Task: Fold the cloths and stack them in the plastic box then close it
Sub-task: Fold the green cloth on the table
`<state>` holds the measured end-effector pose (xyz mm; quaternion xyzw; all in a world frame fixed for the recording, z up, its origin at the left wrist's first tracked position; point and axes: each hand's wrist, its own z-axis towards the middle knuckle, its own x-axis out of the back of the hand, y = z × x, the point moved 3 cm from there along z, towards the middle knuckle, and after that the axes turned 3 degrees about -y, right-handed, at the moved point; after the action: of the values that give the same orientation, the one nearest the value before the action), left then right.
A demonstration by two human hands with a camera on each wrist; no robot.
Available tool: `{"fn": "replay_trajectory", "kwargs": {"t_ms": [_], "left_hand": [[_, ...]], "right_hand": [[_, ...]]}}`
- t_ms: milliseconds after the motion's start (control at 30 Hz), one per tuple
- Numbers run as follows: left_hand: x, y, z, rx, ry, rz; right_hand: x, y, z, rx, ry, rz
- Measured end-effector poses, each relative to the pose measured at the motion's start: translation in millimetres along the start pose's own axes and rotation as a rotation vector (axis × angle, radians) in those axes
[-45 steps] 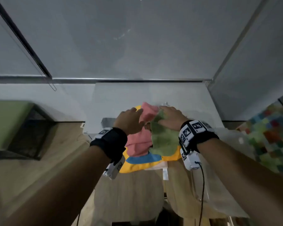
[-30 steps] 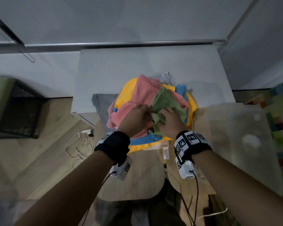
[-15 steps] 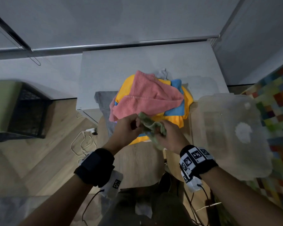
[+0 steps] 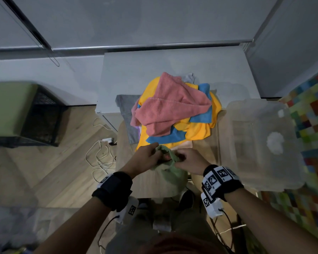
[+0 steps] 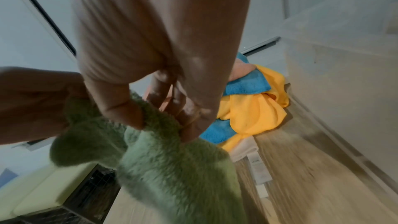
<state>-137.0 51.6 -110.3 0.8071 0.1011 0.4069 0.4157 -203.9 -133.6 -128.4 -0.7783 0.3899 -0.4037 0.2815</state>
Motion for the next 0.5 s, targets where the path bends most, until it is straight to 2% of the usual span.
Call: {"fn": "replay_trajectory", "kwargs": {"t_ms": [100,200,300,400,500], "left_hand": [[-8.1,-1.0,-10.9,-0.018,-0.048,-0.107],[-5.7,6.5,-13.5,-0.033,-0.084,-0.216],[-0.6,5.0,-14.5,-0.054,-0.097,-0.155],[4.5,0.2,-18.2,-0.062,-0.053,-0.071],[10.5,-2.6,-20.5,-0.022,-0.002,-0.178]], "right_hand": [[-3.4,-5.5,-8.0,-0.061,-0.026,0.113],[-6.0,-9.4,-15.1,-0.025,-0.049,0.187],[-6.9,-0.3,-10.3,0.041,0.046,0.048],[-2.6,2.9,-7.2,0.098,0.189,-0.098],[4.4,6.6,-4.8,0.076,0.258,-0.198]]}}
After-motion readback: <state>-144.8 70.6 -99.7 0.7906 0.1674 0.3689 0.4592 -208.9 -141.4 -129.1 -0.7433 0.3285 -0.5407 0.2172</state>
